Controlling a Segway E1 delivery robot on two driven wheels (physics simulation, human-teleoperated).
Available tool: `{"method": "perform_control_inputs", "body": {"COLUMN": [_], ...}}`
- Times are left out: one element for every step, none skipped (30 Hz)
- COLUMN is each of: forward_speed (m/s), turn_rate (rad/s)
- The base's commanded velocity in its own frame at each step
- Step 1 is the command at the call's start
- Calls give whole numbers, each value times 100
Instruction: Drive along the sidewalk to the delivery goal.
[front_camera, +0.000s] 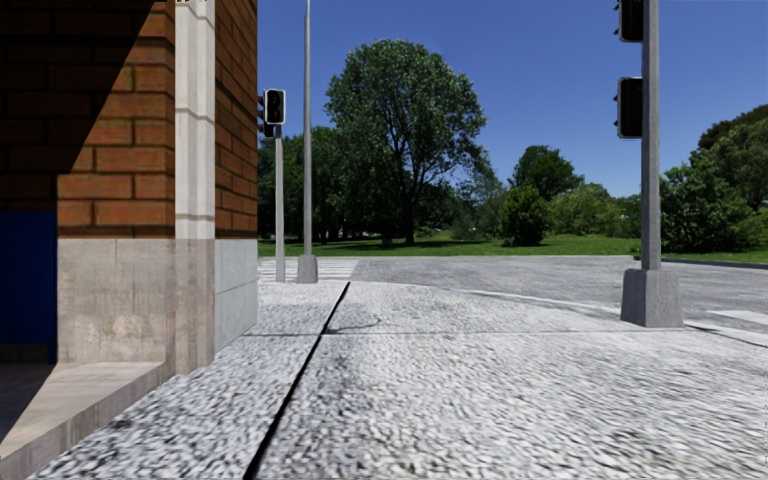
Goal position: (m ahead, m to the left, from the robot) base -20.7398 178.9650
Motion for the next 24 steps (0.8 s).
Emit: {"method": "perform_control_inputs", "body": {"forward_speed": [200, 200, 200, 200, 200, 200, 200, 200, 200, 200, 200, 200, 200, 200, 200, 200, 200, 200, 200, 200, 200, 200, 200, 200], "turn_rate": [0, 0, 0, 0, 0, 0, 0, 0, 0, 0, 0, 0, 0, 0, 0, 0, 0, 0, 0, 0, 0, 0, 0, 0]}}
